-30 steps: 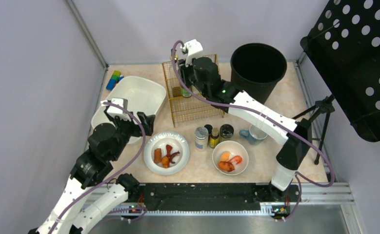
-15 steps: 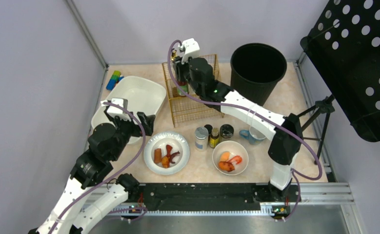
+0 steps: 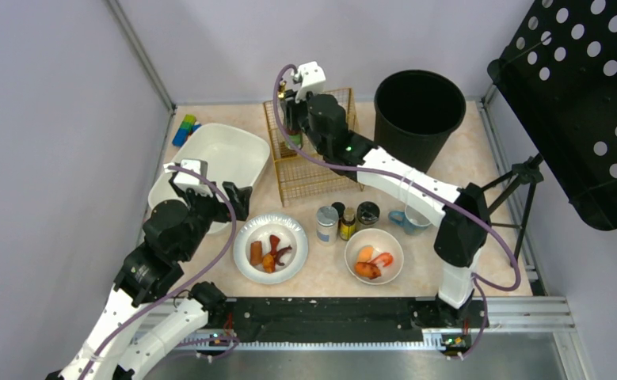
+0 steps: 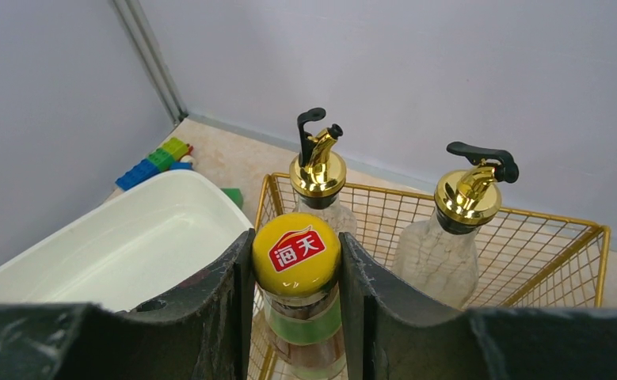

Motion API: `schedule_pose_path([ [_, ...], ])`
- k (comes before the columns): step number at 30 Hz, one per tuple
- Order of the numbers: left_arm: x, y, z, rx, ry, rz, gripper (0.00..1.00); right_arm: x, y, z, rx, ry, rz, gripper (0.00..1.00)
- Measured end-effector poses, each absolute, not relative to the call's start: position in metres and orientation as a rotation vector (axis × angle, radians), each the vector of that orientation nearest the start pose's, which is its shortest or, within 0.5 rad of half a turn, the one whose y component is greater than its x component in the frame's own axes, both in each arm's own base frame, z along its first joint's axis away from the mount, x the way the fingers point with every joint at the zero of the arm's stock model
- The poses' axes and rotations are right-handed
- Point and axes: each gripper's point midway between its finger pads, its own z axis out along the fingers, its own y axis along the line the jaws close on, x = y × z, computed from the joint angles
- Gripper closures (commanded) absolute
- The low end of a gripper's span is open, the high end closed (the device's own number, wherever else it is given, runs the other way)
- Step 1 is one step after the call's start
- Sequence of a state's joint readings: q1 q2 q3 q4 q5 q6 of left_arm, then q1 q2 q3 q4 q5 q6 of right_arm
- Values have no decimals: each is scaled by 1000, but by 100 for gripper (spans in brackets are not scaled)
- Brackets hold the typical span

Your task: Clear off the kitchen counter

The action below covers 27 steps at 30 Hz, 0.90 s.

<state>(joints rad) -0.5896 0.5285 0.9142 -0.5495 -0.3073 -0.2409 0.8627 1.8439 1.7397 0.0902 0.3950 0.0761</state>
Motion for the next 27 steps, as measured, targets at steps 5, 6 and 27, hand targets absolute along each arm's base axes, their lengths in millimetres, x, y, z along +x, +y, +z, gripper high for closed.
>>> schedule_pose_path([
  [5,216,-92,315,76,1738,-346,2,426,398,341,-301,1577,432,100],
  [6,216,-92,315,76,1738,-346,2,426,398,334,-302,1584,433,100],
  [27,218,-94,312,81,1750,-342,2,424,407,243,-312,1710,452,100],
])
